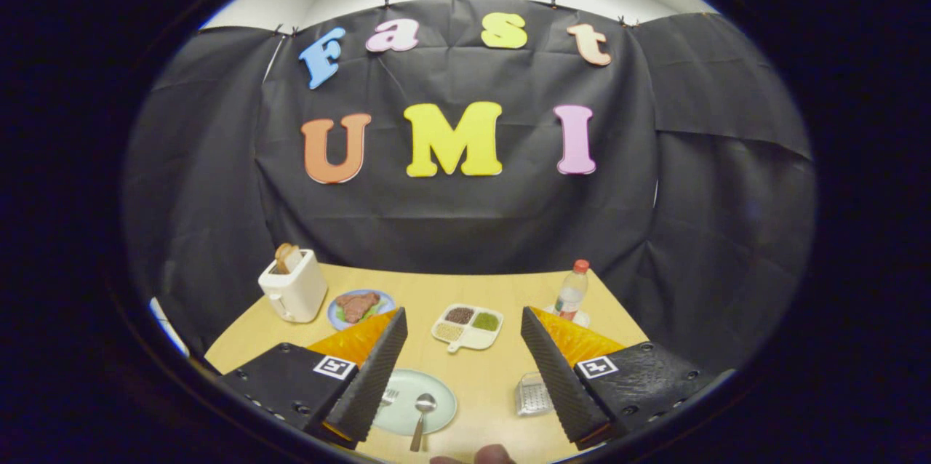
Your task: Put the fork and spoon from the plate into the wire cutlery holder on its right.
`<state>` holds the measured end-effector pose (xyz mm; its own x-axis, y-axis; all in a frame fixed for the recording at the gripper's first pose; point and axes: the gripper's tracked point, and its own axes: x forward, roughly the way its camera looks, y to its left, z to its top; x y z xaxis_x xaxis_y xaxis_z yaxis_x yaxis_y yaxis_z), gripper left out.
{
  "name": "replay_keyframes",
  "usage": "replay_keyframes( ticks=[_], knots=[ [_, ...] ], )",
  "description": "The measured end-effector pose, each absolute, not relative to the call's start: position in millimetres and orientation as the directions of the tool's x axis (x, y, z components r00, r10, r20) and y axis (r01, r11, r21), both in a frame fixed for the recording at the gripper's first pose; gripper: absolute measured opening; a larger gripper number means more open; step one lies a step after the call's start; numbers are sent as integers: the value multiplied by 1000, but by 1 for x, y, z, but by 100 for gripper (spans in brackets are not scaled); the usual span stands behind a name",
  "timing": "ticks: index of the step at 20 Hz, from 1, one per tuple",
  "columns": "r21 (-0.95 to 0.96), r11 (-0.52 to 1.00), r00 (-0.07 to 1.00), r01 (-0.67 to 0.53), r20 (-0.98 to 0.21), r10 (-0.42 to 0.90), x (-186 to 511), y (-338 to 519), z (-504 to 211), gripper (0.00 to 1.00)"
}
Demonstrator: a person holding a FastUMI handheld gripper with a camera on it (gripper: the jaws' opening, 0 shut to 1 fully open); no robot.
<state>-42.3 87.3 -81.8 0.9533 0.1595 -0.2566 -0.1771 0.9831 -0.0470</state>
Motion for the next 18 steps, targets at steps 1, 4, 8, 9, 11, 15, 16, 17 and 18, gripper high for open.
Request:
replay_keyframes(
  ticks=[1,4,8,9,11,15,16,17,18],
  knots=[
    [-52,980,944,-192,-284,170,-47,91,-92,94],
    [-78,974,921,-212,-349,173,-53,98,-122,95],
    [-97,957,816,-272,-550,176,-59,116,-192,95],
    [-103,954,778,-283,-606,165,-63,119,-214,95],
    [-95,948,682,-303,-717,145,-74,123,-257,95],
    [-55,953,512,-297,-851,111,-98,124,-313,95],
    [-47,956,478,-289,-872,102,-99,124,-326,95],
    [-43,959,446,-279,-890,90,-101,122,-336,95],
    [-45,963,423,-267,-903,75,-100,120,-343,95]
  ],
)
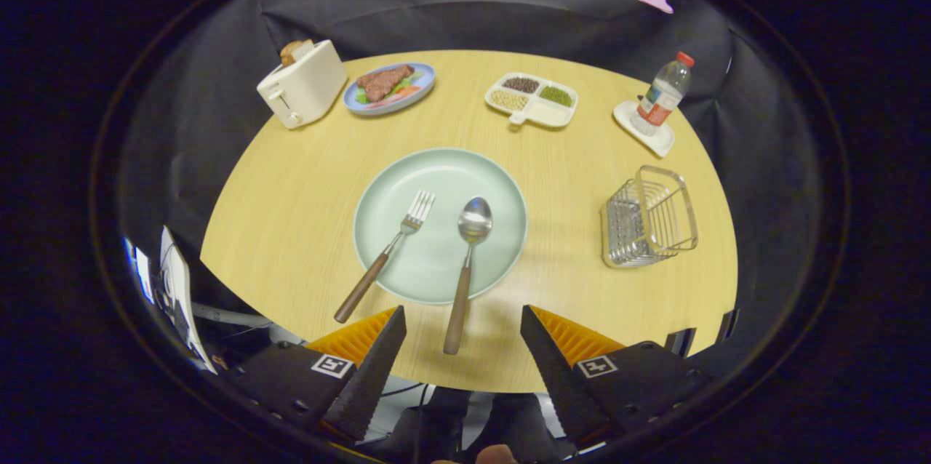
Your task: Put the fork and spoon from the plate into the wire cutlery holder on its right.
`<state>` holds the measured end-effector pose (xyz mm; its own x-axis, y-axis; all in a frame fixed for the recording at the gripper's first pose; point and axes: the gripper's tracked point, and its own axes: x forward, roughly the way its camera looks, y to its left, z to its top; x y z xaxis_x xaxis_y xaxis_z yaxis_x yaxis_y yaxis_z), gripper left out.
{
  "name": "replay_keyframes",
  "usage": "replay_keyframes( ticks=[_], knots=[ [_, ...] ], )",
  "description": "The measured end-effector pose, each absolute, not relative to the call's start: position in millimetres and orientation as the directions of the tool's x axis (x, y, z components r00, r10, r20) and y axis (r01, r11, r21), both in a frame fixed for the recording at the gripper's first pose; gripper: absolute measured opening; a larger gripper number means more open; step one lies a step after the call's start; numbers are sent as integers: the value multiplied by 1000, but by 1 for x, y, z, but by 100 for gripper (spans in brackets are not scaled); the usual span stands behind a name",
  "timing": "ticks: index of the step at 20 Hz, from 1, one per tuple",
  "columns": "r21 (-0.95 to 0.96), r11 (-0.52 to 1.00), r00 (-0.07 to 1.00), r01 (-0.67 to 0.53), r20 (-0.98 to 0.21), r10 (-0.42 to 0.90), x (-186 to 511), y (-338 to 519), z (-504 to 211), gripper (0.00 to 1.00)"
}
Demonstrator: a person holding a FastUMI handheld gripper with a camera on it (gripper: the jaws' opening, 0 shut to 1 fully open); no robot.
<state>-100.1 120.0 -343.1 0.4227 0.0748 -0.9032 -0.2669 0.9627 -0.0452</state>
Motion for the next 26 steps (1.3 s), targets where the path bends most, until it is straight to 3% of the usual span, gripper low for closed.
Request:
replay_keyframes(
  ticks=[4,6,12,14,15,18,26],
  knots=[
    [-32,969,319,-245,-946,50,-101,122,-369,94],
    [-28,969,282,-245,-958,43,-107,121,-380,78],
    [-1,970,207,-242,-977,51,-112,122,-400,48],
    [-2,975,194,-221,-980,42,-111,119,-399,30],
    [7,977,185,-212,-982,48,-113,116,-402,12],
    [46,977,186,-209,-979,86,-110,118,-391,0],
    [159,967,183,-201,-963,196,-115,116,-338,0]
  ],
)
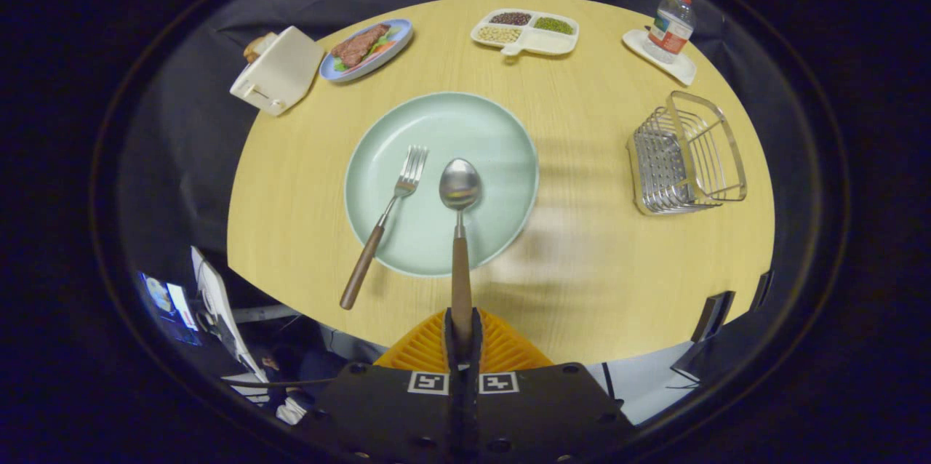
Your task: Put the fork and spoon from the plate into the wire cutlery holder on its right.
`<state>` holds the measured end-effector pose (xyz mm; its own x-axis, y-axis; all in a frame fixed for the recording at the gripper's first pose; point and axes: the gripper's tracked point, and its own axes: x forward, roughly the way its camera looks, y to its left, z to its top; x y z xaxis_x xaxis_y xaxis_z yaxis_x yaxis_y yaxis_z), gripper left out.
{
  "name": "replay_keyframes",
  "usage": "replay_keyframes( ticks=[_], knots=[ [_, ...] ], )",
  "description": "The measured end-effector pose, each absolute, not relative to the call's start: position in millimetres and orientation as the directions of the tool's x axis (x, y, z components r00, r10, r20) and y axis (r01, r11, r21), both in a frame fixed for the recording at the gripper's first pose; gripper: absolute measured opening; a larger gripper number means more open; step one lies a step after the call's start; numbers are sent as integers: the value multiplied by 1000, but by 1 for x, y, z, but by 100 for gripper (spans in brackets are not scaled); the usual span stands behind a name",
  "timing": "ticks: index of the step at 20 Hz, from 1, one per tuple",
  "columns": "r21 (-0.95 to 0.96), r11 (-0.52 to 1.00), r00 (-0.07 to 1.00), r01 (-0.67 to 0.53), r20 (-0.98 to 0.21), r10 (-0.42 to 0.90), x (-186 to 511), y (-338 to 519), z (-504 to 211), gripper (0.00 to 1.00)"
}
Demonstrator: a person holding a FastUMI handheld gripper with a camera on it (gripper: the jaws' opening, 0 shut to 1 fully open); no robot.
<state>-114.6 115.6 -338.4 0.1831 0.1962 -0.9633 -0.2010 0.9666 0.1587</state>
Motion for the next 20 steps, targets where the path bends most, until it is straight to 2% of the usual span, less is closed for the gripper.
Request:
replay_keyframes(
  ticks=[5,11,20],
  knots=[
    [237,956,208,-170,-940,270,-107,101,-274,0],
    [255,962,286,-95,-919,272,-84,43,-200,0],
    [193,978,229,79,-958,170,-83,-39,-212,0]
  ],
)
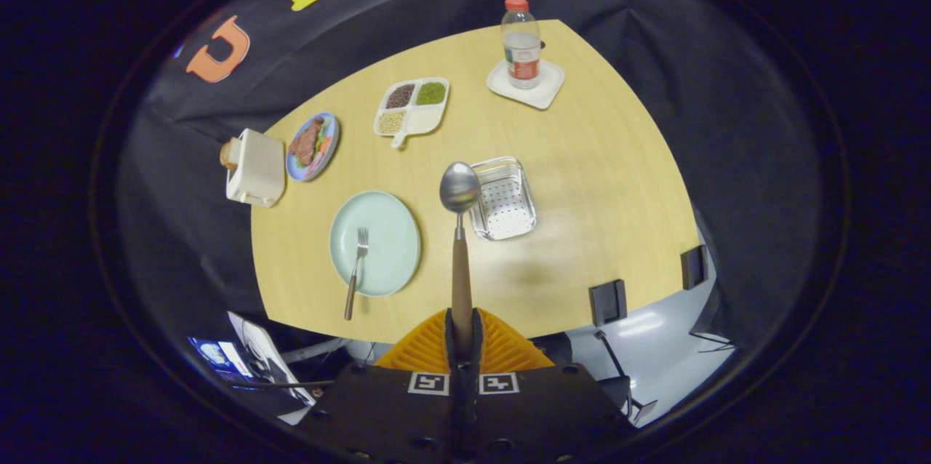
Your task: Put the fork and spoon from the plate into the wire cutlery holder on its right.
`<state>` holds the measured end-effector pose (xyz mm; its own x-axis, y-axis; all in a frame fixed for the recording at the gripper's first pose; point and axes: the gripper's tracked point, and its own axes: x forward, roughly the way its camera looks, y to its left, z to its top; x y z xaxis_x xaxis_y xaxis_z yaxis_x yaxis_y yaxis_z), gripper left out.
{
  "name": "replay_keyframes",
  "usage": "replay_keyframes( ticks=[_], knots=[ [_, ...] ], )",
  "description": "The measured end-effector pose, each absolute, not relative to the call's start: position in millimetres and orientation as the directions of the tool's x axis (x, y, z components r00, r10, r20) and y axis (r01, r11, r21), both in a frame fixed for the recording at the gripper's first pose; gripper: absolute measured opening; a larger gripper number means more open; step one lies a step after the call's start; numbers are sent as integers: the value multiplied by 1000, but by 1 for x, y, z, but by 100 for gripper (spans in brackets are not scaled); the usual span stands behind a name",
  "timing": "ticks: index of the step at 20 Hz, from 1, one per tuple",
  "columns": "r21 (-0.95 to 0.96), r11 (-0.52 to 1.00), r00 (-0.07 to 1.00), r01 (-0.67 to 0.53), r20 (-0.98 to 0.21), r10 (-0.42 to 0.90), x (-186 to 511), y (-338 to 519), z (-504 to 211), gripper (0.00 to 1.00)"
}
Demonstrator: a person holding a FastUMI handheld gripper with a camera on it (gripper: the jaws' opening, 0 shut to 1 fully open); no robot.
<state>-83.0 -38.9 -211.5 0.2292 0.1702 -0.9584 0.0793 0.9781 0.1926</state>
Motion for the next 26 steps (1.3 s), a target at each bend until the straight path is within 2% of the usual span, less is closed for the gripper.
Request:
replay_keyframes(
  ticks=[8,14,16,17,19,23,26],
  knots=[
    [128,983,152,133,-983,107,-70,-61,-245,0],
    [92,989,190,115,-979,69,-56,-68,-247,10],
    [77,993,222,88,-973,56,-53,-68,-241,18],
    [69,995,236,76,-970,50,-53,-68,-237,35],
    [50,997,263,50,-964,36,-53,-66,-228,63],
    [29,1000,345,-9,-938,30,-50,-47,-203,84],
    [49,997,364,-59,-929,67,-58,-8,-196,93]
  ],
)
